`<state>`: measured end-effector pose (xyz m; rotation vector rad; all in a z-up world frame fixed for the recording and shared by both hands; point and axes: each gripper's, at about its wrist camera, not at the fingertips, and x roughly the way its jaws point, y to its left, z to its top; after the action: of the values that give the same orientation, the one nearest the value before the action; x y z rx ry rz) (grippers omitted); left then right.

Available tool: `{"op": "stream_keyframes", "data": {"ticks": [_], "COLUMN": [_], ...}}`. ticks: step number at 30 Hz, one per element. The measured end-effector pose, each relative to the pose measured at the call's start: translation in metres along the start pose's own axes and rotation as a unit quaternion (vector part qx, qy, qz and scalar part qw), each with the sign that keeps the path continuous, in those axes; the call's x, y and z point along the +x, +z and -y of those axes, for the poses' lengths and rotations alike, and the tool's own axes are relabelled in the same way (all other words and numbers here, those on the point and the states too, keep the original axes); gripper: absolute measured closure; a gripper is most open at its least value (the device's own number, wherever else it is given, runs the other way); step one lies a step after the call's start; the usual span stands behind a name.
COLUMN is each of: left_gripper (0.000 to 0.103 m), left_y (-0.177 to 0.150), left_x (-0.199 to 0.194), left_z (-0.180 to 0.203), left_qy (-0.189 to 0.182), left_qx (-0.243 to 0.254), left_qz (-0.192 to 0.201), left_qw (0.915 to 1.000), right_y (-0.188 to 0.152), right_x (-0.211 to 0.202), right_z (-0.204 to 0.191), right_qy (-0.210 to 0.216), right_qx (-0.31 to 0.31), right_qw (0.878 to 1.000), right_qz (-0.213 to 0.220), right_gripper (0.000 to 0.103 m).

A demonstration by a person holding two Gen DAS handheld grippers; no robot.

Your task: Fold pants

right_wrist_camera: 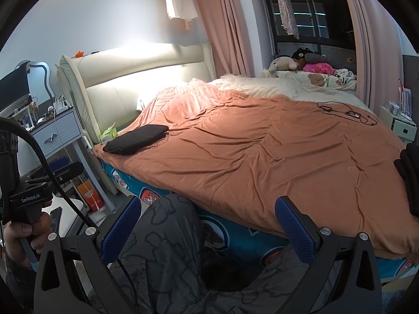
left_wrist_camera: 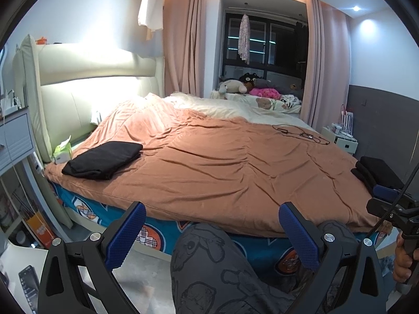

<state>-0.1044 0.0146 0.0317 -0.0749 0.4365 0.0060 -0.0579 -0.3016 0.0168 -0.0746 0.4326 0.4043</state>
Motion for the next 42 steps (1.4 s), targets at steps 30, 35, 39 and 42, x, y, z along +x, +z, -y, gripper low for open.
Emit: {"op": "stream_keyframes", "data": {"ticks": [30, 35, 39, 42], "left_gripper": [0.001, 0.001, 0.001, 0.001], "left_y": [0.002, 0.002, 0.002, 0.001], "left_x": [-0.003, -0.004, -0.006, -0.007], "left_z": [-0.007, -0.009, -0.011, -0.011], "left_qy": [0.008, 0.008, 0.006, 0.006], "left_qx": [-0.012, -0.014, -0.016, -0.018], "left_qz": [-0.006, -0.005, -0.001, 0.001], "left_qw": [0.9999, 0.9999, 0.9998, 0.9998], "right_y": [-0.003, -0.003, -0.003, -0.003], "right_x": [-0.003, -0.003, -0.003, -0.004], "right_z": [-0.007, -0.009, -0.011, -0.013], "right_qy": [-0.003, -0.002, -0.001, -0.001], "right_qx": [0.000, 0.001, 0.003, 0.002], "right_qw": [1.000, 1.000, 1.000, 1.000], "right_qz": [0.002, 0.003, 0.000, 0.000], "right_gripper": [0.000, 0.000, 0.000, 0.000]}}
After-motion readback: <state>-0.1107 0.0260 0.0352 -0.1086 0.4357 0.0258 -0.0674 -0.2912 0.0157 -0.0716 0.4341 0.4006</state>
